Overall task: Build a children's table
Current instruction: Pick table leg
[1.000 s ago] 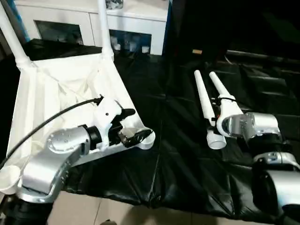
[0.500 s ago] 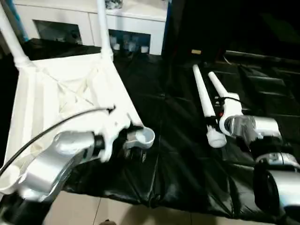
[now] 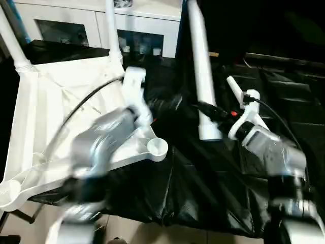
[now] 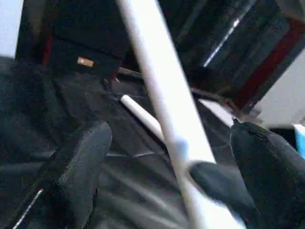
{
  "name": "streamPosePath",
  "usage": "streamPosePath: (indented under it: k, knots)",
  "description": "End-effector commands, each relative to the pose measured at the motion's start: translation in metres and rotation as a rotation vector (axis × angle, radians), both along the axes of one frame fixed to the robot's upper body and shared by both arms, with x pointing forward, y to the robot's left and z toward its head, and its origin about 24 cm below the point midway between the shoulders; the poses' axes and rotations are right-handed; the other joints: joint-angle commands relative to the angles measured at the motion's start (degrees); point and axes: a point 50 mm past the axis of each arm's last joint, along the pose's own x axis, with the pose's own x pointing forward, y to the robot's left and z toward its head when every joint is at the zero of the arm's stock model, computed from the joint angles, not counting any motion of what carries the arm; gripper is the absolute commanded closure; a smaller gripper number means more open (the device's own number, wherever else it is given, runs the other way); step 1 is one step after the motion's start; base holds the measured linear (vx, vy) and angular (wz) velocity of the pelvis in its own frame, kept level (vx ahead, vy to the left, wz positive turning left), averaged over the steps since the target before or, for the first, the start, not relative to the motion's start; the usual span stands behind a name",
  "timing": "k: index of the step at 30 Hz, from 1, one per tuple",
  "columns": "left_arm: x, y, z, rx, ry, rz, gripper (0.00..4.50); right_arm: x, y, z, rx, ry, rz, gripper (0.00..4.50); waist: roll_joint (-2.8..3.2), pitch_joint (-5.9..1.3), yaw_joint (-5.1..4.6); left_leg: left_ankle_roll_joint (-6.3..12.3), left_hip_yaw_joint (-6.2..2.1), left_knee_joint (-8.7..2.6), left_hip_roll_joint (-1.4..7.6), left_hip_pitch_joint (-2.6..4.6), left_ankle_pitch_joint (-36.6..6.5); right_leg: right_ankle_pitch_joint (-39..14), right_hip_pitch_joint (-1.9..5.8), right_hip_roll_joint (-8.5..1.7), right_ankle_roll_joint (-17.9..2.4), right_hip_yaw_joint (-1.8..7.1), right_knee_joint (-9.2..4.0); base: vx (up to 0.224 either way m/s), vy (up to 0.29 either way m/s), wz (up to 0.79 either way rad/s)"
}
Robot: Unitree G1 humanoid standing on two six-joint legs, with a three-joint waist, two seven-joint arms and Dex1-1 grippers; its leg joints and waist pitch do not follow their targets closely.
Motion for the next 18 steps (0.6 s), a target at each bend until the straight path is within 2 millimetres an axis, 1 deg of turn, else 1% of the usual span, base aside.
streamPosePath:
  k: [1, 2, 3, 4, 5, 6, 7, 8, 9, 10, 12, 13, 16, 17, 18]
  knots:
    - [0.002, -0.002, 0.0, -0.018, 0.018, 0.005, 0.0, -0.003, 0.003, 0.009, 0.025, -0.042, 0.04, 2.64, 0.11, -3.7, 0.46, 4.24, 0.09, -3.56, 1.29, -0.07, 2.3, 10.1, 4.18, -3.83, -15.4, 1.93, -3.67, 0.0, 0.0, 0.0]
    - [0.003, -0.007, 0.0, -0.034, 0.025, -0.017, 0.0, -0.007, 0.007, 0.013, 0.042, -0.056, 0.074, 2.64, 0.29, -3.67, 0.36, 3.88, 0.05, -3.64, 1.32, -0.11, 2.0, 9.0, 4.12, -3.92, -15.3, 1.97, -3.76, 0.0, 0.0, 0.0]
    - [0.002, -0.013, 0.0, -0.044, 0.034, -0.04, 0.0, -0.011, 0.01, 0.016, 0.056, -0.069, 0.104, 2.64, 0.18, -3.6, 0.4, 3.61, 0.05, -3.65, 1.36, 0.01, 1.6, 8.1, 4.1, -3.88, -15.1, 1.99, -3.88, 0.0, 0.0, 0.0]
    - [0.002, -0.016, 0.0, -0.04, 0.041, -0.05, 0.0, -0.013, 0.012, 0.016, 0.051, -0.077, 0.121, 2.64, 0.12, -3.64, 0.36, 3.53, 0.02, -3.66, 1.36, -0.02, 1.9, 8.4, 4.18, -3.9, -15.0, 2.04, -3.79, 0.0, 0.0, 0.0]
    - [0.002, -0.016, 0.0, -0.04, 0.041, -0.05, 0.0, -0.013, 0.012, 0.016, 0.051, -0.077, 0.121, 2.64, 0.37, -3.59, 0.48, 3.37, -0.05, -3.68, 1.46, 0.04, 2.0, 8.8, 4.05, -3.97, -15.0, 2.02, -3.82, 0.0, 0.0, 0.0]
    - [0.001, -0.021, 0.0, -0.077, 0.061, -0.064, 0.0, -0.017, 0.014, 0.016, 0.041, -0.085, 0.141, 2.65, 0.31, -3.56, 0.41, 3.1, -0.03, -3.71, 1.42, -0.05, 1.7, 8.7, 4.12, -3.94, -15.0, 2.02, -3.81, 0.0, 0.0, 0.0]
    - [0.0, -0.023, 0.001, -0.09, 0.067, -0.066, 0.0, -0.018, 0.016, 0.016, 0.037, -0.088, 0.15, 2.65, 0.31, -3.55, 0.43, 2.94, -0.02, -3.69, 1.41, -0.01, 1.6, 8.7, 4.08, -3.93, -15.1, 2.01, -3.82, 0.0, 0.0, 0.0]
    - [0.0, -0.024, 0.002, -0.099, 0.071, -0.067, 0.0, -0.02, 0.017, 0.015, 0.034, -0.092, 0.16, 2.65, 0.21, -3.51, 0.44, 2.8, -0.04, -3.7, 1.38, -0.08, 1.4, 8.6, 4.19, -4.0, -15.1, 2.06, -3.87, 0.0, 0.0, 0.0]
    - [0.001, -0.025, 0.003, -0.103, 0.073, -0.064, 0.0, -0.022, 0.018, 0.015, 0.024, -0.095, 0.17, 2.65, 0.27, -3.46, 0.44, 2.69, -0.07, -3.78, 1.39, -0.08, 0.9, 7.8, 4.11, -4.02, -15.0, 2.03, -3.98, 0.0, 0.0, 0.0]
    - [0.001, -0.025, 0.003, -0.103, 0.073, -0.064, 0.0, -0.022, 0.018, 0.015, 0.024, -0.095, 0.17, 2.65, -0.05, -3.41, 0.38, 2.62, -0.04, -3.8, 1.36, -0.07, 0.7, 7.2, 4.12, -3.96, -14.8, 2.03, -4.08, 0.0, 0.0, 0.0]
    - [0.002, -0.026, 0.004, -0.126, 0.078, -0.059, 0.0, -0.025, 0.021, 0.015, 0.019, -0.099, 0.188, 2.65, 0.03, -3.31, 0.46, 2.36, -0.07, -3.87, 1.33, -0.09, 0.4, 5.9, 4.16, -4.0, -13.8, 2.11, -4.19, 0.0, 0.0, 0.0]
    - [0.002, -0.026, 0.005, -0.138, 0.079, -0.058, 0.3, -0.025, 0.021, 0.015, 0.018, -0.099, 0.191, 2.65, 0.04, -3.26, 0.41, 2.29, -0.09, -3.9, 1.3, -0.1, 0.3, 5.5, 4.1, -3.96, -13.7, 2.08, -4.24, 0.0, 0.0, 0.0]
    - [0.003, -0.025, 0.007, -0.157, 0.074, -0.047, 0.38, -0.026, 0.023, 0.016, 0.016, -0.095, 0.196, 2.65, 0.05, -3.28, 0.32, 1.97, -0.14, -3.94, 1.28, -0.15, 0.5, 4.9, 4.09, -3.96, -13.4, 2.08, -4.32, 0.0, 0.0, 0.0]
    - [0.004, -0.025, 0.007, -0.158, 0.074, -0.036, 0.41, -0.025, 0.023, 0.015, 0.01, -0.092, 0.193, 2.65, -0.6, -3.27, 0.21, 2.05, -0.06, -3.94, 1.3, -0.17, 0.5, 4.9, 4.14, -3.92, -13.3, 2.06, -4.41, 0.0, 0.0, 0.0]
    - [0.006, -0.022, 0.006, -0.132, 0.076, 0.001, 0.64, -0.025, 0.024, 0.015, -0.021, -0.098, 0.186, 2.65, -0.24, -3.3, 0.33, 2.05, -0.15, -3.95, 1.31, -0.21, 0.8, 5.0, 4.17, -4.0, -13.2, 2.06, -4.26, 0.0, 0.0, 0.0]
